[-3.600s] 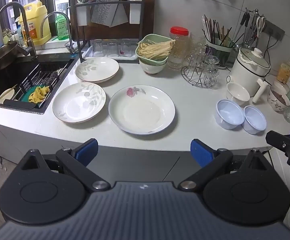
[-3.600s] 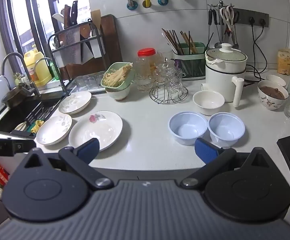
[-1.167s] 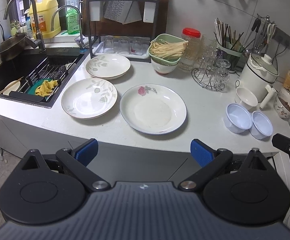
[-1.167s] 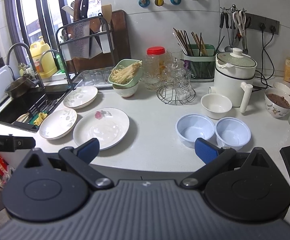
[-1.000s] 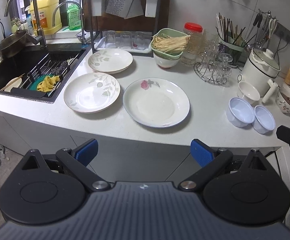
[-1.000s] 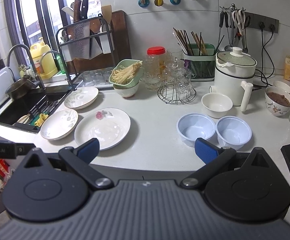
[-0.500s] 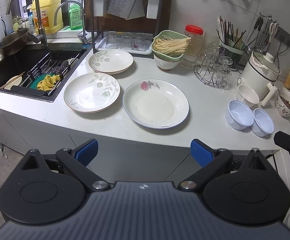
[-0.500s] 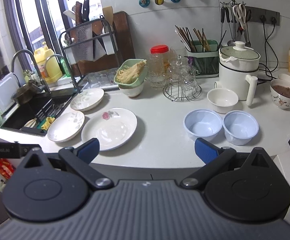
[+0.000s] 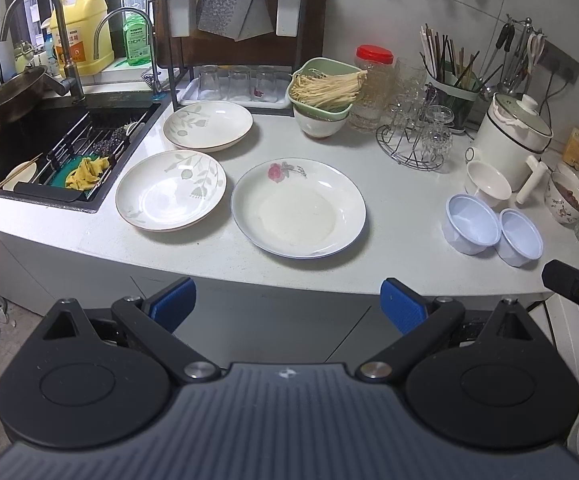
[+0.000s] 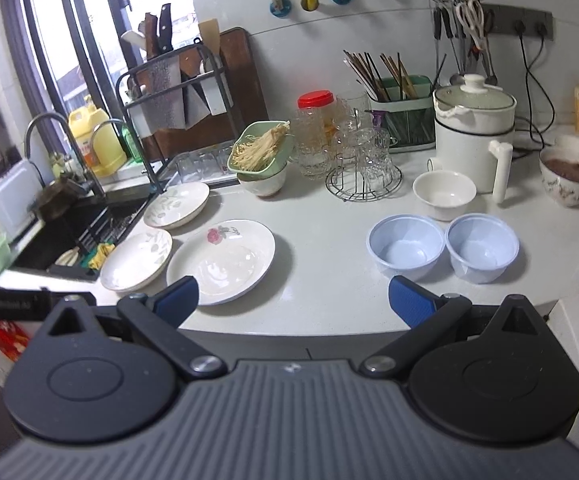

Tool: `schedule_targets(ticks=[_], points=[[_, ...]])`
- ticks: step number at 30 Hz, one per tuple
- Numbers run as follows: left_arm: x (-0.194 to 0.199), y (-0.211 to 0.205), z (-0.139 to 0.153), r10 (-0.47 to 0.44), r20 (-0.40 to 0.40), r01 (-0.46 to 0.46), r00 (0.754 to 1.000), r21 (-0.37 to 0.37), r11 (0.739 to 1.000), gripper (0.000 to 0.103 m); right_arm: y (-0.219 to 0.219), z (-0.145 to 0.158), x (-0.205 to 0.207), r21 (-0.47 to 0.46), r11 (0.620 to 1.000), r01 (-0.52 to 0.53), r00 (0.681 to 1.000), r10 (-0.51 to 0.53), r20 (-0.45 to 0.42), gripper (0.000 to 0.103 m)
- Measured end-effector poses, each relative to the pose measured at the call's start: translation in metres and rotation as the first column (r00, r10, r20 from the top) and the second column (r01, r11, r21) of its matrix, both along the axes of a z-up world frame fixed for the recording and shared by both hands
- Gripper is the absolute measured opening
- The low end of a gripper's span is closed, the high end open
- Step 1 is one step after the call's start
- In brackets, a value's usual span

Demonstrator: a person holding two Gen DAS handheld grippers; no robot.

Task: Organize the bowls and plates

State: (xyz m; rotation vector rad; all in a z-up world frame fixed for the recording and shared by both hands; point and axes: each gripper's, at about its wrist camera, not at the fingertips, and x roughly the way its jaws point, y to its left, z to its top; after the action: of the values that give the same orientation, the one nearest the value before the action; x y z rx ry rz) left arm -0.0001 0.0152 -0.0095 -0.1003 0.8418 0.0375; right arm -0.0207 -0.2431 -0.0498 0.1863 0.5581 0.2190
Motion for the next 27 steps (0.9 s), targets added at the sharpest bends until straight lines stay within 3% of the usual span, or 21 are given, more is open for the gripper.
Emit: schedule_targets(ticks=[4, 13, 18, 22, 27], points=[[0.008, -0.006, -0.005, -0.018, -0.026, 0.017, 1.000, -0.015, 1.000, 0.100, 0.001, -0.002, -0.002, -0.024, 1.000, 0.010, 1.000, -0.010, 0.013, 0.103], [0.037, -0.011, -0.006, -0.088, 0.002, 0.088, 0.996, -0.003, 0.996, 0.100, 0.002, -0.007, 0.006, 0.004, 0.997, 0.071, 0.997, -0.071, -0.002, 0.103], [0.053, -0.001, -0.012, -0.083, -0.008, 0.083, 0.996, -0.004, 0.997, 0.100, 0.014, -0.008, 0.011, -0.013, 0.998, 0.054, 0.998, -0.054, 0.011, 0.103], [0.068, 0.007, -0.009, -0.089, 0.016, 0.089, 0.996, 0.012, 0.996, 0.100, 0.026, -0.010, 0.018, 0.038, 0.999, 0.026, 1.000, -0.025, -0.011, 0.103], [0.077, 0.033, -0.002, -0.065, 0.043, 0.065, 0.997, -0.005, 0.998, 0.100, 0.038, -0.007, 0.030, 0.039, 0.999, 0.026, 0.999, -0.024, -0.031, 0.103]])
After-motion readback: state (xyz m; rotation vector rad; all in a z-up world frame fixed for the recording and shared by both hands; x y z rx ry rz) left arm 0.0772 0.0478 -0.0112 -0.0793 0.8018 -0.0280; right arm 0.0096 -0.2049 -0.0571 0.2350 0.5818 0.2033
